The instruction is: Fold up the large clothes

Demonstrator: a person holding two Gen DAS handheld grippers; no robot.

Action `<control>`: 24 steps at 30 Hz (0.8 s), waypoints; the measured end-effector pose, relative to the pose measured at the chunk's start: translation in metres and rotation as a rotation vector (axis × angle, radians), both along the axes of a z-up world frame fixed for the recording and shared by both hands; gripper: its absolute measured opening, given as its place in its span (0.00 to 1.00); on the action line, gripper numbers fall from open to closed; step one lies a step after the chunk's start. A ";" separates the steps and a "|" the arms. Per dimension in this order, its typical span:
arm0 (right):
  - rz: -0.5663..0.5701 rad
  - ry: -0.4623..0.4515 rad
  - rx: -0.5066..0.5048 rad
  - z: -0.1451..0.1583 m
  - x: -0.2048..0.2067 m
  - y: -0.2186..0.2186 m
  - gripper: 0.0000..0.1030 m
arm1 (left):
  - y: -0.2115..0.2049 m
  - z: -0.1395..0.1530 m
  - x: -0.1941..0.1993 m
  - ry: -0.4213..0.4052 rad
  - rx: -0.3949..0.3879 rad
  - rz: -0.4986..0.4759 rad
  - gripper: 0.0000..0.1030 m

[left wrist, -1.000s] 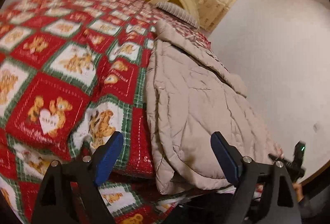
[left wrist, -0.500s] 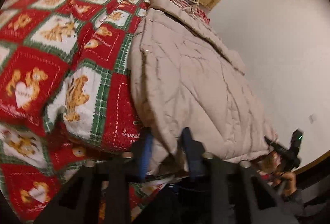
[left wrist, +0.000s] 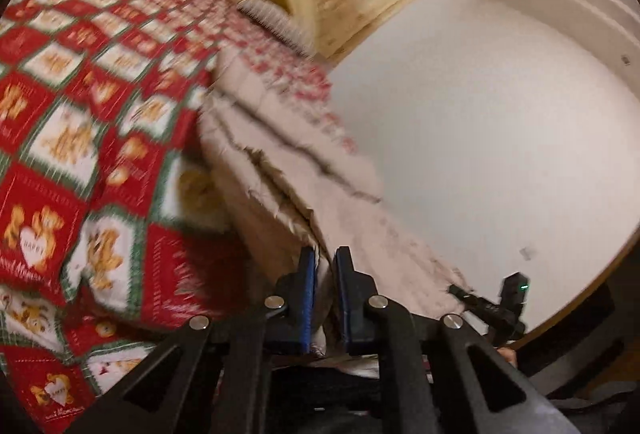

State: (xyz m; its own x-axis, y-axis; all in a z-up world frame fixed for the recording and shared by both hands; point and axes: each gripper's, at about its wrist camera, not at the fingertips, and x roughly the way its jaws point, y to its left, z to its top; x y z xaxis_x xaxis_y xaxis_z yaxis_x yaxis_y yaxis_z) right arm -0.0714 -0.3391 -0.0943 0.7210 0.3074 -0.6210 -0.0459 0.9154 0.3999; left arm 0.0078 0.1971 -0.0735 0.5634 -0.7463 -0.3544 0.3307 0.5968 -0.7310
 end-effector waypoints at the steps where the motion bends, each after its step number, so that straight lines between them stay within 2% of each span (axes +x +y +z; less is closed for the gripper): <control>1: 0.003 -0.016 0.014 0.007 -0.003 0.000 0.14 | 0.001 0.012 -0.004 -0.026 -0.017 -0.010 0.04; 2: 0.005 -0.033 0.031 0.015 -0.007 -0.001 0.14 | 0.003 0.025 -0.009 -0.061 -0.040 -0.026 0.00; 3: 0.005 -0.052 0.048 0.023 -0.011 -0.003 0.14 | 0.005 0.037 -0.015 -0.100 -0.069 -0.041 0.00; 5: 0.008 -0.088 0.070 0.040 -0.021 -0.005 0.14 | 0.006 0.061 -0.027 -0.172 -0.060 -0.048 0.00; 6: 0.012 -0.105 0.078 0.048 -0.025 -0.005 0.14 | 0.005 0.068 -0.032 -0.195 -0.033 -0.045 0.00; 8: 0.030 -0.134 0.082 0.062 -0.033 -0.002 0.14 | -0.001 0.085 -0.040 -0.259 0.092 -0.011 0.00; 10: 0.042 -0.154 0.046 0.071 -0.038 0.006 0.14 | 0.001 0.092 -0.044 -0.300 0.208 0.077 0.00; 12: 0.047 -0.156 0.004 0.070 -0.037 0.013 0.14 | 0.003 0.079 -0.030 -0.223 0.264 0.114 0.03; 14: 0.055 -0.145 0.013 0.063 -0.033 0.014 0.14 | 0.008 0.055 -0.011 -0.117 0.240 0.115 0.36; 15: 0.054 -0.138 0.022 0.060 -0.031 0.013 0.14 | 0.009 0.045 -0.008 -0.085 0.215 0.118 0.71; 16: 0.051 -0.133 0.028 0.057 -0.030 0.011 0.14 | 0.013 0.030 -0.001 -0.041 0.165 0.119 0.82; 18: 0.039 -0.119 0.044 0.050 -0.028 0.006 0.14 | 0.012 0.010 0.004 0.039 0.130 0.093 0.81; 19: 0.037 -0.114 0.053 0.049 -0.030 0.004 0.14 | 0.011 0.002 0.006 0.083 0.148 0.091 0.81; 22: 0.030 -0.109 0.061 0.047 -0.031 0.001 0.14 | 0.003 -0.011 0.000 0.160 0.290 0.108 0.80; 24: 0.035 -0.110 0.055 0.046 -0.031 0.001 0.14 | -0.008 -0.027 0.000 0.256 0.356 0.053 0.80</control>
State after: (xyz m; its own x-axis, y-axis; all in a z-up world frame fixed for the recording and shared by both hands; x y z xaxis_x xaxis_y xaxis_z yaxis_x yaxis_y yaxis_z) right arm -0.1019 -0.3384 -0.0486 0.7722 0.3648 -0.5202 -0.1237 0.8894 0.4401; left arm 0.0080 0.1891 -0.1001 0.4580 -0.5244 -0.7178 0.1276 0.8379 -0.5308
